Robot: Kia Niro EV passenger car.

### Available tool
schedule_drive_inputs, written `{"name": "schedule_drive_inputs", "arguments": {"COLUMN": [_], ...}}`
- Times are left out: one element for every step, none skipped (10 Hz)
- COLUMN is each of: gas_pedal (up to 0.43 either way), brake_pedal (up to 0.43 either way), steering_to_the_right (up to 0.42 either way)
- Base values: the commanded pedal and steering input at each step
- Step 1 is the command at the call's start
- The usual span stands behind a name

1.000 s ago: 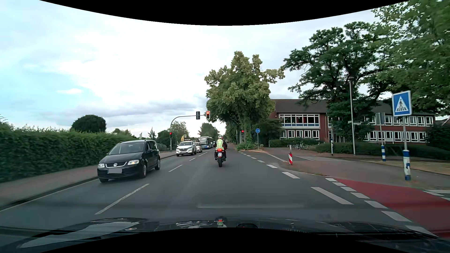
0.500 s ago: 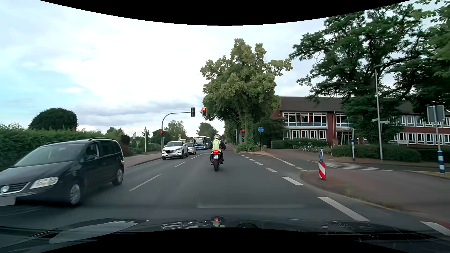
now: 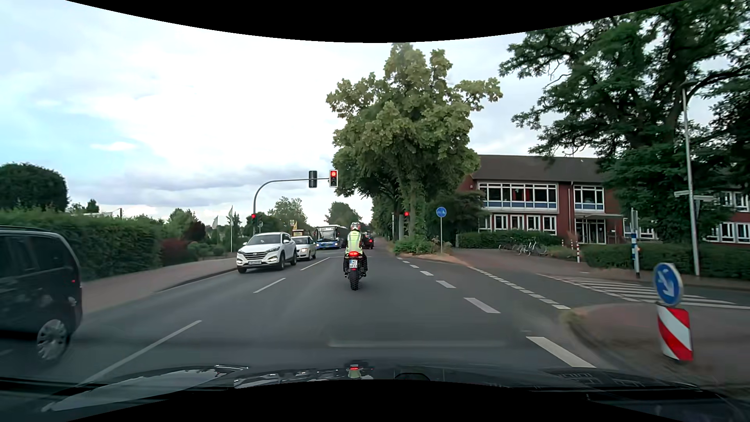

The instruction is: Follow the waypoints while adhering to traffic rules and regulations

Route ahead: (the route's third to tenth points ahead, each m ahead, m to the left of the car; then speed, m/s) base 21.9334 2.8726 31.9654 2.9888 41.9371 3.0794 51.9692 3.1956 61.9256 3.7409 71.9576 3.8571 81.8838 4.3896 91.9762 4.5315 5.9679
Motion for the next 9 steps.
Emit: {"name": "schedule_drive_inputs", "arguments": {"gas_pedal": [0.000, 0.000, 0.000, 0.000, 0.000, 0.000, 0.000, 0.000, 0.000], "brake_pedal": [0.262, 0.268, 0.274, 0.268, 0.256, 0.250, 0.256, 0.256, 0.256], "steering_to_the_right": [0.004, 0.003, 0.003, 0.003, 0.003, 0.003, 0.003, 0.003, 0.001]}}
